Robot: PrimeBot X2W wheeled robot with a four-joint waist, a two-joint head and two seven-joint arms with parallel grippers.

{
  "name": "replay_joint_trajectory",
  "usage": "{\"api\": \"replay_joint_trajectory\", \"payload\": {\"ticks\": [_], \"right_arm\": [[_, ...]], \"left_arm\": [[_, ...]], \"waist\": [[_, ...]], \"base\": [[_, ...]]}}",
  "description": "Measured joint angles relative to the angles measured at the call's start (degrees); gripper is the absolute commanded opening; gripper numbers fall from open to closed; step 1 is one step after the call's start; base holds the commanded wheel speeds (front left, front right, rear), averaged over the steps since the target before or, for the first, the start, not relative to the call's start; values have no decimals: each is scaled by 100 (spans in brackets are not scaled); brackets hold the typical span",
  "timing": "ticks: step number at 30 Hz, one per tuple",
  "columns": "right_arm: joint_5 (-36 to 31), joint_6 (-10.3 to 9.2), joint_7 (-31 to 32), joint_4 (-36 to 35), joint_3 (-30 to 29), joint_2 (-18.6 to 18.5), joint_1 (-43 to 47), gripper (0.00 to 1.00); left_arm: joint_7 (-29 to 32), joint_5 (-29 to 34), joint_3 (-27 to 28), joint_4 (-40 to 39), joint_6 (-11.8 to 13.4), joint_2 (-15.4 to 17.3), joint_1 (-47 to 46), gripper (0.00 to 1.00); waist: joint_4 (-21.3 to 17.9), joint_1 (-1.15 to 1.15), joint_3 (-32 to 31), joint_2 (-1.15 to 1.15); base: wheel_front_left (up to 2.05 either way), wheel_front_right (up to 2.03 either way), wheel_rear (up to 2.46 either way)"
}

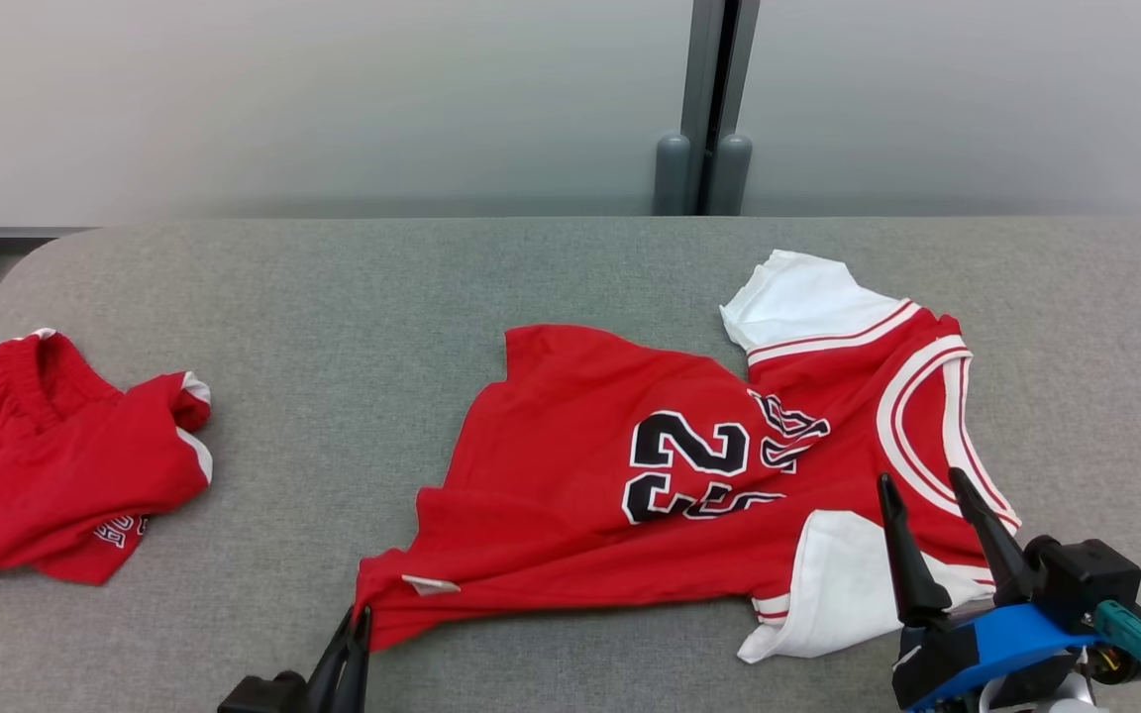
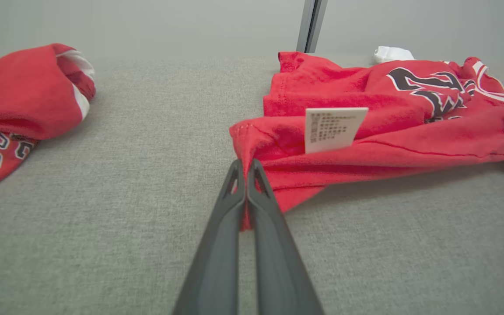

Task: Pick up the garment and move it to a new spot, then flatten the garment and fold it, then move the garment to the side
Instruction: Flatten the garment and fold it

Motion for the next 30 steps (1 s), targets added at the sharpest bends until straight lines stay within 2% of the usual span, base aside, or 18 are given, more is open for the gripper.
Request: {"api": "replay_joint_trajectory", "payload": {"ticks": [1,2,3,16,30], "right_arm": [[0,0,2,2,7,0,4,100],[0,0,4,12,20,0,9,100],[1,0,7,18,34,1,18,100],[34,0,22,49,0,1,143,100],[-49,0,66,-5,-242,0,325,100]], "left_arm": [[0,9,19,0,-30,-3,68,1],[0,11,57,-22,-44,-24,123,44],[0,36,85,-41,-49,-44,149,100],[0,470,1040,-912,-69,-311,138,100],[0,775,2136,-1170,11,-225,-108,100]], "waist": [[16,0,-16,0],[28,0,-36,0],[36,0,-57,0],[-116,0,-301,0],[-484,1,-389,0]], "base": [[0,0,0],[0,0,0],[0,0,0],[0,0,0],[0,0,0]]}}
